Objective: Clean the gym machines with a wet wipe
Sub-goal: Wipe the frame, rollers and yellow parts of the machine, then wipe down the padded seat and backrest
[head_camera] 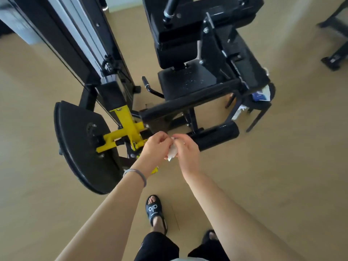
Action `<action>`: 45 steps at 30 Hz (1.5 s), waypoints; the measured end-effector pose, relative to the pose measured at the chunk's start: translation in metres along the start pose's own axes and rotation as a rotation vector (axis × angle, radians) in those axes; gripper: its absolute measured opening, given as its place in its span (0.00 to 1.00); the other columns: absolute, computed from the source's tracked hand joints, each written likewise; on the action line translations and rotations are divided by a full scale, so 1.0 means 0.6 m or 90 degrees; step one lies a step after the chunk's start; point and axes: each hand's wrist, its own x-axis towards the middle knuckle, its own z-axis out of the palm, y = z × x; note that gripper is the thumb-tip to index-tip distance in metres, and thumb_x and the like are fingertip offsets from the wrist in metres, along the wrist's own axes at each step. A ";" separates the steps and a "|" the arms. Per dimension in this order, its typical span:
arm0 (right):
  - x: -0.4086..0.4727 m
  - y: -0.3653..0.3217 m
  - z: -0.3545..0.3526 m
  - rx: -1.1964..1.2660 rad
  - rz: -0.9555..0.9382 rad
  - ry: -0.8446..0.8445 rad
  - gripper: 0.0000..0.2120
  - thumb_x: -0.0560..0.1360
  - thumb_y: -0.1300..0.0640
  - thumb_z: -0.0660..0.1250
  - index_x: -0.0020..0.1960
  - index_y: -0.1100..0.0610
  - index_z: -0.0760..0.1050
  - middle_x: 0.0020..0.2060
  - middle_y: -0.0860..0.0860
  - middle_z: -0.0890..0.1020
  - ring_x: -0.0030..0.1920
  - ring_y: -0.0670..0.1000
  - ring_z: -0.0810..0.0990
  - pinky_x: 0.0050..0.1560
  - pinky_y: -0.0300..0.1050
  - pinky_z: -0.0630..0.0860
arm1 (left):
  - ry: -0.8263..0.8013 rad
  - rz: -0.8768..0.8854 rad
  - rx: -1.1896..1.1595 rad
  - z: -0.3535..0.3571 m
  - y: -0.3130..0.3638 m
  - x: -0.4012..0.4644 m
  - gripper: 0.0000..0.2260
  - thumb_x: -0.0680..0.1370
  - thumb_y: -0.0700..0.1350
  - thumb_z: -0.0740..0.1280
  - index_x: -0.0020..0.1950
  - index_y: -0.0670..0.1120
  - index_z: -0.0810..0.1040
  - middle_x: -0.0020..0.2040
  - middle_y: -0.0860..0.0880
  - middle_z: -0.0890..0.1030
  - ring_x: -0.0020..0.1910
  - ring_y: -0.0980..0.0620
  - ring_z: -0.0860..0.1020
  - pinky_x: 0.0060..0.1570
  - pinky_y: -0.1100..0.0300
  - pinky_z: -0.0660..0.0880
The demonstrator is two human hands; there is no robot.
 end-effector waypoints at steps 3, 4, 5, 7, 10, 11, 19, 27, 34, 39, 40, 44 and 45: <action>-0.014 -0.006 -0.109 0.013 -0.024 0.042 0.09 0.79 0.61 0.64 0.53 0.53 0.81 0.48 0.48 0.83 0.49 0.46 0.82 0.48 0.41 0.79 | -0.027 0.025 0.003 0.094 0.041 -0.042 0.07 0.81 0.44 0.63 0.45 0.46 0.78 0.36 0.48 0.79 0.34 0.49 0.77 0.40 0.52 0.79; -0.017 -0.012 -0.144 0.032 -0.022 0.059 0.09 0.78 0.61 0.64 0.51 0.52 0.81 0.47 0.48 0.83 0.49 0.47 0.82 0.46 0.39 0.79 | -0.040 0.030 -0.001 0.123 0.057 -0.054 0.07 0.81 0.45 0.63 0.46 0.45 0.79 0.37 0.48 0.80 0.34 0.49 0.77 0.40 0.53 0.80; -0.019 -0.018 -0.178 0.060 -0.013 0.074 0.09 0.78 0.62 0.64 0.49 0.52 0.81 0.46 0.49 0.83 0.49 0.49 0.82 0.46 0.41 0.79 | -0.048 0.034 -0.005 0.151 0.074 -0.066 0.07 0.82 0.45 0.63 0.47 0.46 0.79 0.38 0.48 0.80 0.34 0.49 0.78 0.41 0.52 0.80; -0.018 -0.035 -0.239 0.131 0.032 0.089 0.10 0.78 0.62 0.65 0.46 0.51 0.82 0.42 0.50 0.84 0.49 0.53 0.84 0.49 0.49 0.82 | -0.050 0.053 0.009 0.202 0.106 -0.082 0.06 0.82 0.47 0.63 0.46 0.50 0.77 0.42 0.49 0.80 0.37 0.49 0.79 0.40 0.53 0.80; -0.001 -0.056 -0.310 0.159 0.052 0.089 0.09 0.76 0.61 0.66 0.47 0.53 0.84 0.40 0.49 0.85 0.48 0.54 0.84 0.48 0.53 0.81 | -0.049 0.093 0.044 0.265 0.151 -0.098 0.05 0.80 0.53 0.65 0.51 0.53 0.74 0.47 0.52 0.80 0.43 0.50 0.80 0.41 0.56 0.79; 0.006 -0.063 -0.329 0.159 0.051 0.090 0.08 0.76 0.60 0.66 0.50 0.54 0.84 0.41 0.49 0.85 0.49 0.54 0.84 0.47 0.51 0.81 | -0.050 0.105 0.057 0.282 0.164 -0.099 0.06 0.80 0.54 0.66 0.53 0.53 0.73 0.47 0.54 0.79 0.44 0.53 0.79 0.42 0.58 0.79; 0.094 -0.122 -0.460 0.137 0.033 0.130 0.08 0.77 0.55 0.63 0.52 0.51 0.79 0.48 0.56 0.84 0.43 0.55 0.82 0.40 0.47 0.79 | -0.076 0.109 0.106 0.401 0.268 -0.023 0.10 0.78 0.51 0.68 0.55 0.49 0.75 0.48 0.52 0.78 0.47 0.50 0.79 0.45 0.57 0.78; 0.217 -0.178 -0.584 -0.007 0.028 0.178 0.06 0.77 0.54 0.63 0.47 0.52 0.78 0.42 0.48 0.82 0.43 0.48 0.79 0.39 0.39 0.70 | -0.151 -0.006 -0.031 0.521 0.377 0.085 0.07 0.79 0.39 0.64 0.56 0.44 0.72 0.51 0.46 0.78 0.45 0.48 0.83 0.42 0.53 0.85; 0.332 -0.237 -0.664 -0.022 0.036 0.119 0.06 0.78 0.55 0.65 0.50 0.50 0.81 0.46 0.46 0.83 0.52 0.48 0.82 0.48 0.44 0.77 | -0.126 -0.053 -0.155 0.588 0.469 0.160 0.15 0.78 0.40 0.68 0.63 0.44 0.70 0.57 0.40 0.80 0.49 0.46 0.84 0.40 0.53 0.84; 0.442 -0.271 -0.715 -0.015 0.054 0.031 0.08 0.74 0.57 0.69 0.53 0.52 0.80 0.49 0.52 0.83 0.52 0.55 0.84 0.54 0.59 0.83 | -0.055 -0.060 -0.165 0.628 0.536 0.213 0.18 0.79 0.38 0.66 0.65 0.50 0.66 0.56 0.46 0.76 0.49 0.48 0.82 0.34 0.61 0.82; 0.467 -0.278 -0.728 -0.013 0.065 0.001 0.08 0.75 0.59 0.70 0.54 0.53 0.80 0.50 0.53 0.83 0.52 0.55 0.84 0.54 0.59 0.83 | -0.031 -0.051 -0.171 0.640 0.547 0.221 0.18 0.79 0.38 0.65 0.65 0.51 0.66 0.56 0.45 0.76 0.49 0.48 0.82 0.36 0.60 0.82; 0.548 -0.309 -0.769 -0.050 0.079 -0.067 0.08 0.75 0.63 0.70 0.54 0.56 0.80 0.51 0.55 0.83 0.53 0.57 0.83 0.54 0.57 0.83 | 0.046 -0.083 -0.254 0.687 0.584 0.253 0.10 0.81 0.37 0.61 0.61 0.47 0.70 0.58 0.43 0.77 0.52 0.45 0.82 0.38 0.55 0.84; 0.563 -0.317 -0.775 -0.059 0.083 -0.083 0.07 0.76 0.62 0.70 0.53 0.56 0.80 0.51 0.55 0.83 0.53 0.57 0.83 0.54 0.58 0.83 | 0.053 -0.107 -0.301 0.697 0.590 0.259 0.08 0.81 0.38 0.61 0.60 0.44 0.72 0.57 0.42 0.78 0.52 0.44 0.82 0.39 0.54 0.84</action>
